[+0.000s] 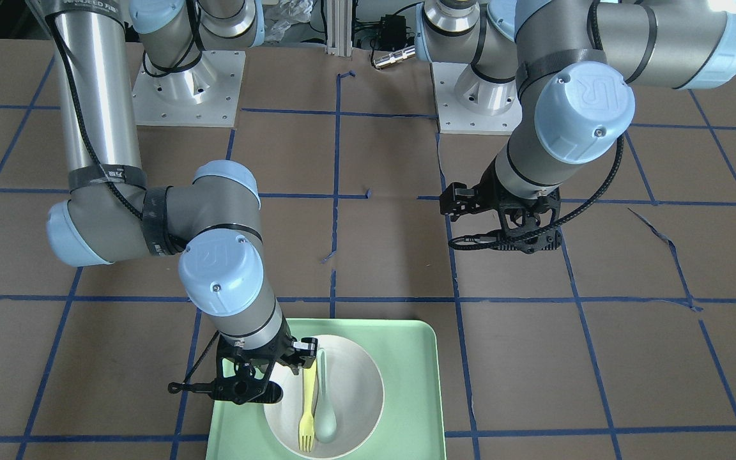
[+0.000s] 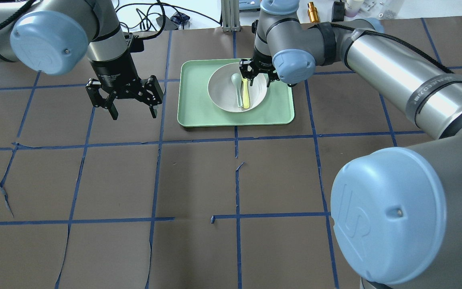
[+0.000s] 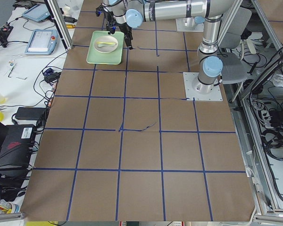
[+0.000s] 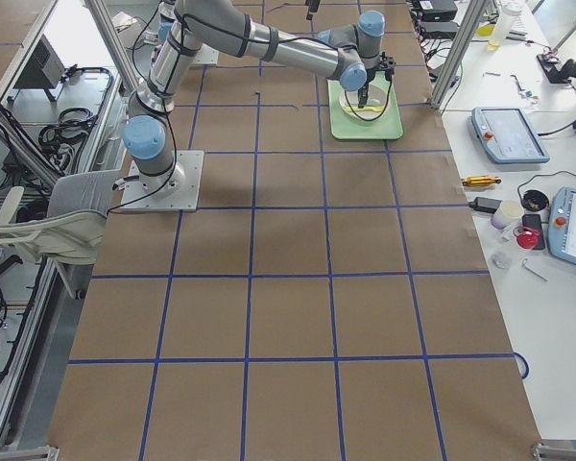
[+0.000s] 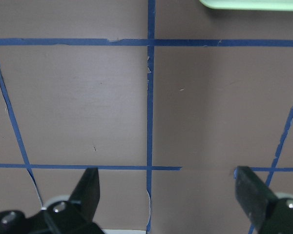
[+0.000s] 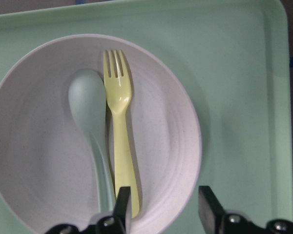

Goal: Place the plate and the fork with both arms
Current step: 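Lower the right gripper into the plate and grasp the yellow fork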

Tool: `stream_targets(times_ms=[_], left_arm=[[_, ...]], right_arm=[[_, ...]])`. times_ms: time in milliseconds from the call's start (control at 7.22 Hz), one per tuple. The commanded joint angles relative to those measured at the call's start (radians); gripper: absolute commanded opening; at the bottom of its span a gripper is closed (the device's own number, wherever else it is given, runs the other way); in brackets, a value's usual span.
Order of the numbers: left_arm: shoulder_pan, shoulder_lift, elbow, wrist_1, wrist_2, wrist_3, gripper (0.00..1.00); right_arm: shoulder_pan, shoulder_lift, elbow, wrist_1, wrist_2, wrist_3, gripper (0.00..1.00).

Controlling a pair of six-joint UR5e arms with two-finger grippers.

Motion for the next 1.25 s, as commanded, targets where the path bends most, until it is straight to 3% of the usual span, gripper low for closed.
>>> stream_targets(times_ms=[0,277,554,1108], left_arm=[[0.001,0.001,-0.001,0.000,0.000,0.000,1.00],[-0.004,0.001,-0.002,0.000,0.000,0.003,1.00],[-0.002,0.004,-0.016,0.012,0.003,0.000,1.00],[-0.004,0.002,-0.019,0.010,0.004,0.000,1.00]], right_arm=[[0.005,0.043,-0.016,-0.027,0.002,0.006,0.61],[0.007,0.069,-0.044,-0.040,0.003,0.010,0.61],[0.019,0.071,-0.044,-0.037,0.003,0.033,0.48],[0.028,0.110,-0.047,-0.048,0.027,0.036,0.49]])
